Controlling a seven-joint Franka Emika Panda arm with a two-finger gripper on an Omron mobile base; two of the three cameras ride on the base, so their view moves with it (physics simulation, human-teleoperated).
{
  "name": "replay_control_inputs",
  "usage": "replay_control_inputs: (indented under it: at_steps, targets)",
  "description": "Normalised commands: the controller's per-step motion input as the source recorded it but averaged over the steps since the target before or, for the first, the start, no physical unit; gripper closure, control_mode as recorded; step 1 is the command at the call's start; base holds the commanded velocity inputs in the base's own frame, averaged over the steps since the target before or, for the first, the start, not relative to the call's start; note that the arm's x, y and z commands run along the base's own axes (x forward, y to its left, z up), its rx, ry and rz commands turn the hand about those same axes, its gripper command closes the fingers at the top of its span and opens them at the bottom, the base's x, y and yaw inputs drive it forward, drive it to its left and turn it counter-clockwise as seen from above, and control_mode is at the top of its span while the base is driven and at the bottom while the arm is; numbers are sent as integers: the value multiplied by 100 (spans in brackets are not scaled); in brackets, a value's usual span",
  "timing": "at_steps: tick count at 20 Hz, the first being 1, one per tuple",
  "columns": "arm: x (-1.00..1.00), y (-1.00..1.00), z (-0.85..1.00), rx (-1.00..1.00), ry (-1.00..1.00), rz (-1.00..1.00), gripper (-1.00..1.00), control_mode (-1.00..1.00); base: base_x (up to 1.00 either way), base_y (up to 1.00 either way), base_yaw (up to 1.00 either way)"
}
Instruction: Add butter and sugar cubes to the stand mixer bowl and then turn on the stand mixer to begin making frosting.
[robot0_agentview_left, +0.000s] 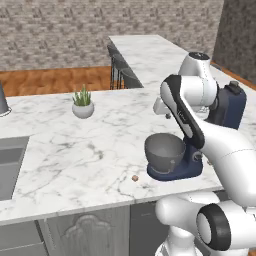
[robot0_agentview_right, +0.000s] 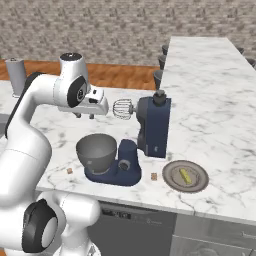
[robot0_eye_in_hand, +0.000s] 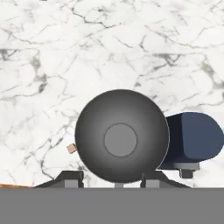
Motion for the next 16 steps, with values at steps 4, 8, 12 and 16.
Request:
replay_control_inputs:
  at_steps: [4, 8, 12, 16]
  targets:
    - [0, 0, 0, 0, 0, 0, -100, 100, -3, 0, 0]
    - [0, 0, 0, 0, 0, 0, -100, 100, -63, -1, 0]
    - [0, 0, 0, 0, 0, 0, -100, 100, -63, -10, -1]
    - [0, 0, 0, 0, 0, 0, -100, 100, -19, -36, 0]
